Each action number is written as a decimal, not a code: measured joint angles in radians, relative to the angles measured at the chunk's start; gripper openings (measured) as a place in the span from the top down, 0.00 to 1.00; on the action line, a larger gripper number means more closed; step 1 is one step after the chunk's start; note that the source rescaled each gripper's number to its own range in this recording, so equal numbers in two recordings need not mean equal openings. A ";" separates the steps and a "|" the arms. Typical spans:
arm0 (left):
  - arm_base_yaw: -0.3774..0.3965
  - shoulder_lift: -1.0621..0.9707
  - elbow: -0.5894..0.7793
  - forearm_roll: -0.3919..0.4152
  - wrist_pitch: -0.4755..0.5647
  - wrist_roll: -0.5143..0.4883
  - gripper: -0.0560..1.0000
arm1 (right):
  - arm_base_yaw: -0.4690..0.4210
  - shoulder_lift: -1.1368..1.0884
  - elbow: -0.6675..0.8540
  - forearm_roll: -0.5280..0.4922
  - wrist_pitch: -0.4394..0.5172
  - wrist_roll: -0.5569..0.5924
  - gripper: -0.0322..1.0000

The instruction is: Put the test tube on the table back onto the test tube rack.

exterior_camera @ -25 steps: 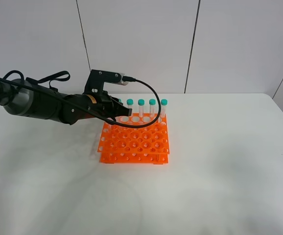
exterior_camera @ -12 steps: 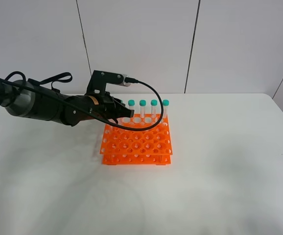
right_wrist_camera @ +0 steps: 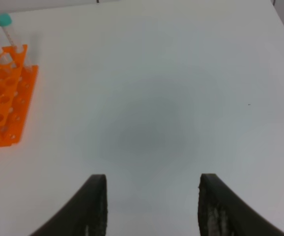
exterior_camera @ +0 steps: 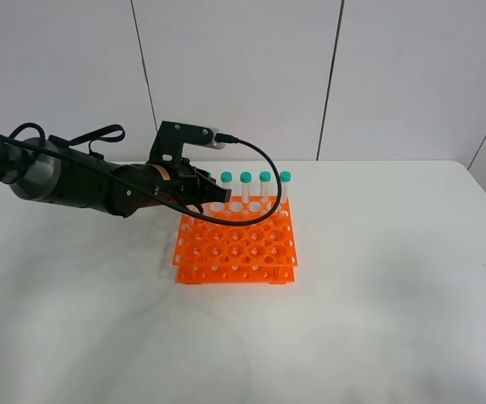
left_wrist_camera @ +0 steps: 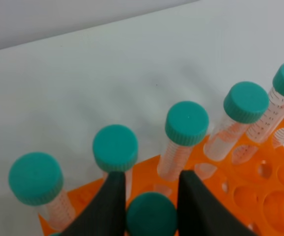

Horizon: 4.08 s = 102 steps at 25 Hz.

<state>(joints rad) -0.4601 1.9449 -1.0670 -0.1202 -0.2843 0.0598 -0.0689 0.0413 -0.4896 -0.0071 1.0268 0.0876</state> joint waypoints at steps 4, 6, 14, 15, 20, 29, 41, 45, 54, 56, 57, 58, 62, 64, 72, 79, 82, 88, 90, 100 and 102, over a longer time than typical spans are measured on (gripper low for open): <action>0.000 0.000 0.000 0.000 0.000 0.000 0.95 | 0.000 0.000 0.000 0.000 0.000 0.000 0.14; 0.000 0.000 0.000 0.000 0.000 0.000 0.95 | 0.000 0.000 0.000 0.000 0.000 0.000 0.14; 0.000 0.000 0.000 0.000 0.000 0.000 0.95 | 0.000 0.000 0.000 0.000 0.000 0.000 0.14; 0.000 0.000 0.000 0.000 0.000 0.000 0.95 | 0.000 0.000 0.000 0.000 0.000 0.000 0.14; 0.000 0.000 0.000 0.000 0.000 0.000 0.93 | 0.000 0.000 0.000 0.000 0.000 0.000 0.14; -0.001 0.000 0.000 0.000 0.000 0.000 0.38 | 0.000 0.000 0.000 0.000 0.000 0.000 0.14; -0.001 -0.046 0.002 0.000 0.026 0.000 0.36 | 0.000 0.000 0.000 0.000 0.000 0.000 0.14; 0.012 -0.094 0.002 0.000 0.052 0.005 0.35 | 0.000 0.000 0.000 0.000 0.000 0.000 0.14; 0.139 -0.203 0.002 0.000 0.151 0.027 0.35 | 0.000 0.000 0.000 0.000 0.000 0.000 0.14; 0.189 -0.207 0.002 0.000 0.178 0.029 0.35 | 0.000 0.000 0.000 0.000 0.000 0.000 0.14; 0.213 -0.208 0.002 0.000 0.194 0.030 0.35 | 0.000 0.000 0.000 0.000 0.000 0.000 0.14; 0.233 -0.208 0.002 0.000 0.204 0.030 0.35 | 0.000 0.000 0.000 0.000 0.000 0.000 0.14; 0.308 -0.208 0.002 0.000 0.240 0.030 0.35 | 0.000 0.000 0.000 0.000 0.000 0.000 0.14; 0.335 -0.208 0.002 0.000 0.260 0.032 0.34 | 0.000 0.000 0.000 0.000 0.000 0.000 0.14; 0.356 -0.218 0.002 0.009 0.374 0.044 0.34 | 0.000 0.000 0.000 0.000 0.000 0.000 0.14; 0.368 -0.296 0.002 0.100 0.623 0.045 0.34 | 0.000 0.000 0.000 0.000 0.000 0.000 0.14; 0.373 -0.322 0.002 0.111 0.710 0.041 0.34 | 0.000 0.000 0.000 0.000 0.000 0.000 0.14; 0.373 -0.372 0.002 0.111 0.888 0.006 0.34 | 0.000 0.000 0.000 0.000 0.000 0.000 0.14; 0.373 -0.387 0.002 0.112 0.956 0.003 0.34 | 0.000 0.000 0.000 0.000 0.000 0.000 0.14; 0.373 -0.708 0.003 0.113 1.078 0.002 0.34 | 0.000 0.000 0.000 0.000 0.000 0.000 0.14; 0.373 -0.802 0.003 0.113 1.125 0.002 0.34 | 0.000 0.000 0.000 0.000 0.000 0.000 0.14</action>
<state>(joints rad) -0.0867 1.1425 -1.0642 -0.0071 0.8402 0.0621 -0.0689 0.0413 -0.4896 -0.0069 1.0268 0.0878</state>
